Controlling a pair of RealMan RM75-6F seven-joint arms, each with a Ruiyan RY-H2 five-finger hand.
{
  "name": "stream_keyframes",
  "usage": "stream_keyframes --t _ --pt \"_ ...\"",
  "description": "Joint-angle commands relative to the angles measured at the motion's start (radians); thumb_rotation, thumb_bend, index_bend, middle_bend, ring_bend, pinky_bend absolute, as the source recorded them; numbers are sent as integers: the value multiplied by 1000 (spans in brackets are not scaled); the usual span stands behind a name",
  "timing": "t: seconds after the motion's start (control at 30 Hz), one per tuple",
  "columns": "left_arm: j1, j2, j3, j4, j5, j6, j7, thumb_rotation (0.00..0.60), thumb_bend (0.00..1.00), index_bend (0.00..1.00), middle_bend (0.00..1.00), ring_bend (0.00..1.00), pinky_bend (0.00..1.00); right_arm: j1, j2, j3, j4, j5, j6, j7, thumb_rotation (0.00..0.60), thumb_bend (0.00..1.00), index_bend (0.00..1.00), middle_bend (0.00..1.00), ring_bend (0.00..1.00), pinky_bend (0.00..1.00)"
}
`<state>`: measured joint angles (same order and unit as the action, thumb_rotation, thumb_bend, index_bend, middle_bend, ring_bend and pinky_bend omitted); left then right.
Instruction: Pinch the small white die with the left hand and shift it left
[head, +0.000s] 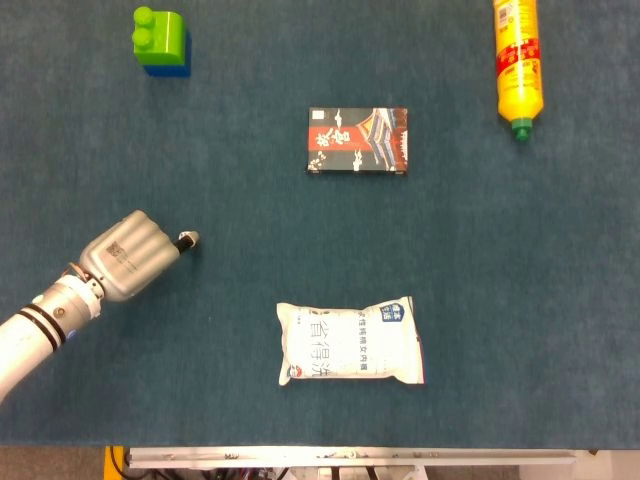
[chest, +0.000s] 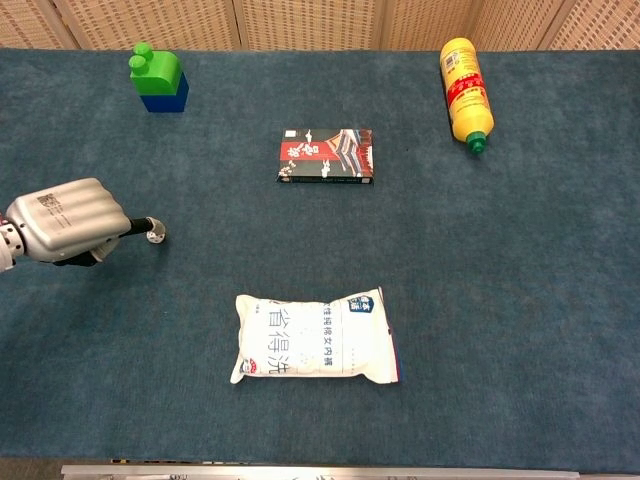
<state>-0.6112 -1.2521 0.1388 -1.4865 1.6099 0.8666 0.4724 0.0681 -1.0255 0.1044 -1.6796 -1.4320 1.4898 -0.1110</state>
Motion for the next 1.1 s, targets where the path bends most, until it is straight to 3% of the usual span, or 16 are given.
stream_keyframes --t 0.03,0.7,1.1 --pt "3 2 2 2 -3 1 -2 600 914 186 1000 924 1000 0 0 0 0 0 -1 0 600 475 358 391 366 469" --pt "47 49 30 -47 54 96 -70 600 914 188 1000 924 1000 0 1 0 -1 0 0 0 600 475 358 391 366 469" --pt "57 34 37 -26 50 73 -68 600 915 203 1000 923 1000 2 1 0 0 5 -5 -2 600 475 358 391 366 469"
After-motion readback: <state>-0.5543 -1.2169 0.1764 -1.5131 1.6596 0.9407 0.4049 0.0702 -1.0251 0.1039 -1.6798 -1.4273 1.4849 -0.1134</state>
